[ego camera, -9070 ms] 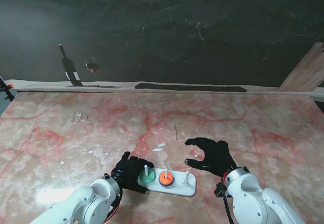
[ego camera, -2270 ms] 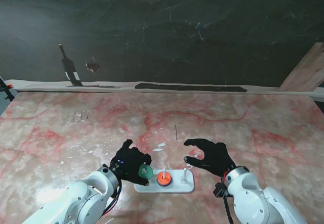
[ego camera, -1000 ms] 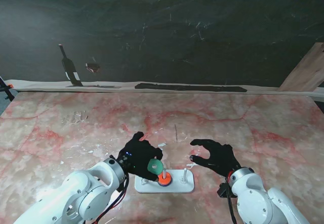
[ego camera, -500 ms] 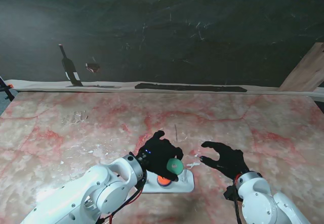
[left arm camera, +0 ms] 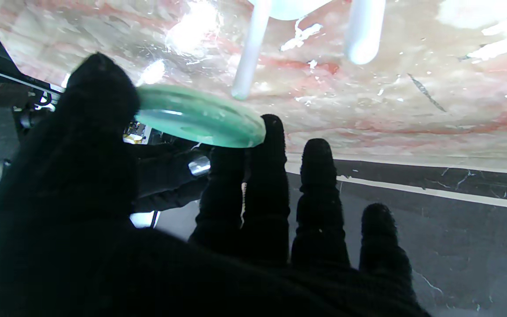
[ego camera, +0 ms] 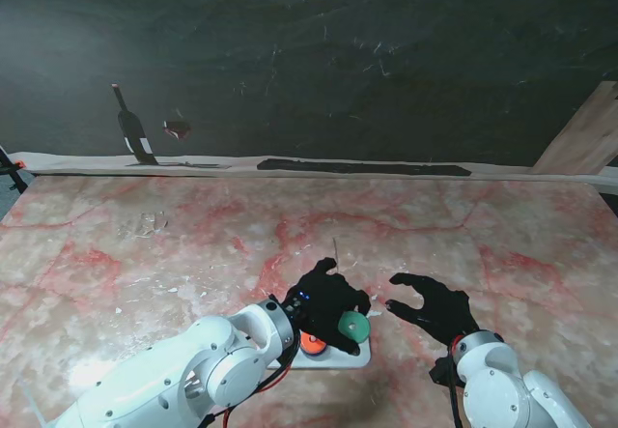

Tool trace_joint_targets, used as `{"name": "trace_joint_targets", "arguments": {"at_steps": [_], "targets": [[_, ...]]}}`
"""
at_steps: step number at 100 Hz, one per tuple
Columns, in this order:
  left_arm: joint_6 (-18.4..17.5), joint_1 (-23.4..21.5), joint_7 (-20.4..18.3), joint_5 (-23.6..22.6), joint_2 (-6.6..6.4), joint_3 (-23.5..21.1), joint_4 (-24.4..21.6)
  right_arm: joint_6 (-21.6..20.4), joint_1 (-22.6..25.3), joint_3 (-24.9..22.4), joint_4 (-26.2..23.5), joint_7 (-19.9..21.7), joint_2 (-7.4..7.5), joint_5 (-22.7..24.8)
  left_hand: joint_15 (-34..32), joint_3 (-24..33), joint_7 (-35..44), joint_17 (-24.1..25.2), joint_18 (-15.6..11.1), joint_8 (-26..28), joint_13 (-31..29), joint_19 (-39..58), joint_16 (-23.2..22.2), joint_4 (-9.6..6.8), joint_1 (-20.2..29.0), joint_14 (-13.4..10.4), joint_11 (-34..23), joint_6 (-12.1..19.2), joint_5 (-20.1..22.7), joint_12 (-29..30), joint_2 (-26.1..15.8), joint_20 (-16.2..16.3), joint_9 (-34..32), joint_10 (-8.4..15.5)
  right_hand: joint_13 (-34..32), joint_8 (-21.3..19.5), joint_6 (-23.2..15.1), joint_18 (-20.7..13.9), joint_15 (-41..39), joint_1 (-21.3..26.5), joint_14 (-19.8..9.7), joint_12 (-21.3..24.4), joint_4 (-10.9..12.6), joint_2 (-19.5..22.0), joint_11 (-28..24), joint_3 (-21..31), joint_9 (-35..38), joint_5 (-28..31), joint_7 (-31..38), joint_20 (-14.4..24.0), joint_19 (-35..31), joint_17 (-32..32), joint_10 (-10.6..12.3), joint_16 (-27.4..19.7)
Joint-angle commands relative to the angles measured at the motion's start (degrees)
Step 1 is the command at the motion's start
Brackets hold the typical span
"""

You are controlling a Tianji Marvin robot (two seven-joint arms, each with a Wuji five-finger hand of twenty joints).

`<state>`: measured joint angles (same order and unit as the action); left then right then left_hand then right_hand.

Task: Move the three rings of the Hanoi Tower from the left rod to the right rod

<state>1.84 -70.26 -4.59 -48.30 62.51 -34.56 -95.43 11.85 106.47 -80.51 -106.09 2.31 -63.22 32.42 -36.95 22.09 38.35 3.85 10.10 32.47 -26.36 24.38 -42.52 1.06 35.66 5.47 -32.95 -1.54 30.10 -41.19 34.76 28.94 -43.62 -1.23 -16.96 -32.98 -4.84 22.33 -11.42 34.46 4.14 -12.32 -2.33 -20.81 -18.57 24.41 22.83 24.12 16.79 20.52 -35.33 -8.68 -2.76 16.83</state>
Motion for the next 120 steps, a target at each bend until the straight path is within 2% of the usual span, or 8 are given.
{"name": "trace_joint_targets", "arguments": {"at_steps": [1, 45, 120], "targets": [[-0.2, 0.4, 0.1, 0.4, 0.35, 0.4, 0.5, 0.1, 0.6, -0.1, 0.1, -0.2, -0.34, -0.2, 0.3, 6.0, 3.1, 0.1, 1.1, 1.1, -1.9, 0.2, -0.6, -5.29, 2.3, -0.7, -0.1, 4.2, 4.0, 0.3, -4.6, -0.5, -1.0, 1.0, 1.3, 0.2, -0.3, 0.0, 0.3, 1.0, 0.6, 0.7, 0.7, 1.0, 0.9, -1.0, -1.1, -0.9, -0.1, 1.1, 1.0, -0.6, 0.1, 0.1], [-0.6, 2.9, 1.4, 1.1, 1.06, 3.2, 3.1, 0.7, 1.2, -0.7, 0.3, -1.2, -0.61, -0.6, 0.2, 6.1, 3.2, 0.1, 1.0, 1.1, -1.9, 0.4, -0.6, -5.30, 2.4, -0.8, -0.2, 4.2, 4.0, 0.2, -4.5, -0.6, -1.0, 1.0, 1.6, 0.3, 0.0, 0.1, 0.2, 1.1, 0.6, 0.7, 0.8, 1.1, 0.8, -1.2, -1.5, -1.3, -0.2, 1.5, 1.4, -0.8, 0.0, 0.1], [-1.6, 5.5, 2.6, 2.4, 1.88, 5.1, 7.1, 0.6, 1.0, -0.7, 0.4, -0.7, -0.53, -1.0, 0.1, 6.2, 3.1, 0.1, 1.1, 1.0, -1.9, 0.5, -0.6, -5.28, 2.2, -0.9, -0.3, 4.3, 3.9, 0.2, -4.6, -0.7, -0.8, 1.1, 1.7, 0.2, 0.0, 0.1, 0.1, 0.9, 0.6, 0.7, 0.8, 1.1, 0.7, -1.2, -1.5, -1.2, -0.2, 2.1, 2.1, -0.8, -0.1, 0.1]]}}
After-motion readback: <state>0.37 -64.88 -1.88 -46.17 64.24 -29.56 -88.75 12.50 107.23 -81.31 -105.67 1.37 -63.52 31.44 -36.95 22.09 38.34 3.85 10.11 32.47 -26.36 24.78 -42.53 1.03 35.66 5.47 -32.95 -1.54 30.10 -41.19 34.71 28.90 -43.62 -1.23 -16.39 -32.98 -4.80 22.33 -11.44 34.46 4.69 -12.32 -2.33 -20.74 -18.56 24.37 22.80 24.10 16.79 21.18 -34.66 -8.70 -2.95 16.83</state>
